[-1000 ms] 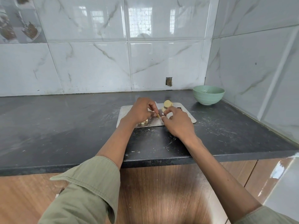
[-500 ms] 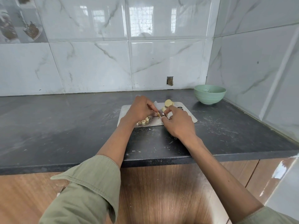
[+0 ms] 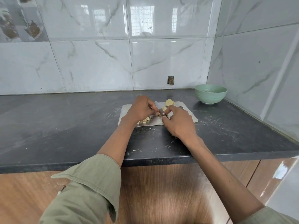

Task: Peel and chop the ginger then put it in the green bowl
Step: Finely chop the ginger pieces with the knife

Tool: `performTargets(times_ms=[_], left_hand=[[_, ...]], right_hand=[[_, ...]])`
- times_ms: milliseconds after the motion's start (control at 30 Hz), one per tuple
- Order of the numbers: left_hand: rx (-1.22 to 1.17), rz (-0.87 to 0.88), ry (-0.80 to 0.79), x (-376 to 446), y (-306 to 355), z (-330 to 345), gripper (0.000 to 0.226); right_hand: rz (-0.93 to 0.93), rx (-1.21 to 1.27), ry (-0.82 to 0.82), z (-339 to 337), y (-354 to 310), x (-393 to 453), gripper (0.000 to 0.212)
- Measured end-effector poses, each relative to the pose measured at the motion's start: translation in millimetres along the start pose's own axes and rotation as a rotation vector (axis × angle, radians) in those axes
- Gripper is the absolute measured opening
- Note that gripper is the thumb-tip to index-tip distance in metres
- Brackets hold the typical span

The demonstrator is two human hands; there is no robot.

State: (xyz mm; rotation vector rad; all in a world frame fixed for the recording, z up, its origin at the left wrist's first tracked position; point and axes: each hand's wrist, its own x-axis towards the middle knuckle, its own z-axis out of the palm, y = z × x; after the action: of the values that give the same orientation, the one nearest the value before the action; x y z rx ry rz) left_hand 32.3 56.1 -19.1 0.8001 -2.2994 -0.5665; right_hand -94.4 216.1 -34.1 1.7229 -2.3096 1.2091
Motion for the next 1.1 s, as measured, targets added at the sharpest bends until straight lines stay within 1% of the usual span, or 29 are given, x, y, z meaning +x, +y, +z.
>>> performTargets(times_ms=[267,500,700,833,933,1100], left_hand=[[-0.018,0.024,0.013,-0.2,-1.5,2.4,0.016],[-0.035,0.027,0.008,0.1,2.9,5.3,0.015],[-0.028,0.032,0.009,-0.4,1.9,4.6,0.015],[-0.026,0.024,0.009,-1.0,1.7,5.0,0.014],[-0.013,0.030,0.005,-0.8,1.6,4.3,0.015],[0.001,0.041,-0.001,-1.1,2.2,1.5,0.016]], right_hand=[[-0.051,-0.054,-0.011,-0.1,-0.5,0.6,0.013],[-0.027,-0.078,-0.041,2.4,-2.5,6.0,0.011],[0.011,-0.038,-0.028,6.0,3.1,5.5,0.014],[0.072,0.055,-0.041,6.8,7.0,11.2,0.015],[0.073,0.100,-0.037,7.6,7.6,12.0,0.016],[0.021,0.002,-0.039,8.4,7.3,9.0,0.015]])
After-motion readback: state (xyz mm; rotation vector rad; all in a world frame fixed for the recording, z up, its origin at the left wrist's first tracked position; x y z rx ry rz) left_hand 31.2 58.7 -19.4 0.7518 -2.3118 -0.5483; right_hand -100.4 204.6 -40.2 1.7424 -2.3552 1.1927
